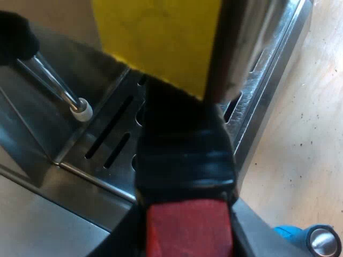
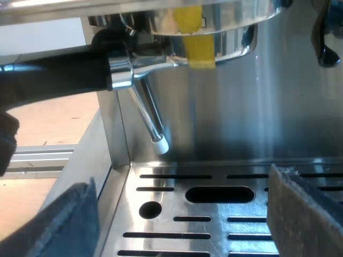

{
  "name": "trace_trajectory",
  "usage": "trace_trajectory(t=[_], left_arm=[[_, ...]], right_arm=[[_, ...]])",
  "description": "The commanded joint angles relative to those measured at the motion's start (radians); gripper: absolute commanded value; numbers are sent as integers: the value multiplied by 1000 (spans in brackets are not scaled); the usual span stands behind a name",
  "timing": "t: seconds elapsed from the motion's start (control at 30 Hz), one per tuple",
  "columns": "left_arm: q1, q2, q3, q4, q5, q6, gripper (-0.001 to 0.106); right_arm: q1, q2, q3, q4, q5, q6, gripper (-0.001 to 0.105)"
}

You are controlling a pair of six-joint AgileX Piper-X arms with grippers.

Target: Put the handle in the coffee machine

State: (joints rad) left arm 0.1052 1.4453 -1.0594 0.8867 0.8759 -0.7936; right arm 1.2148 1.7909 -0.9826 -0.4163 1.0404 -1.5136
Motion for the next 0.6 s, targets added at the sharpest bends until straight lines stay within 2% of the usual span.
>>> trace_trajectory(t=[0.03, 0.17, 0.27, 0.3, 0.37, 0.5, 0.6], left_arm=[[0, -29, -20, -4, 127, 53, 0], [0, -37, -20, -4, 133, 92, 0], [0, -37, -20, -4, 169, 119, 0], [0, -37, -20, -8, 190, 120, 0], [0, -37, -20, -8, 208, 121, 0], [0, -37, -20, -8, 208, 121, 0], [0, -37, -20, -8, 208, 121, 0]], right_arm=[[-6, -8, -3, -6, 4, -17, 67], [-37, -8, -3, -6, -1, -17, 67], [-78, -8, -3, -6, -85, -17, 67], [-97, -8, -3, -6, -135, -17, 66], [-122, 0, -3, -6, -168, -17, 64], [-154, 17, -3, -22, -173, -17, 59], [-171, 45, -3, -75, -225, -65, 56]])
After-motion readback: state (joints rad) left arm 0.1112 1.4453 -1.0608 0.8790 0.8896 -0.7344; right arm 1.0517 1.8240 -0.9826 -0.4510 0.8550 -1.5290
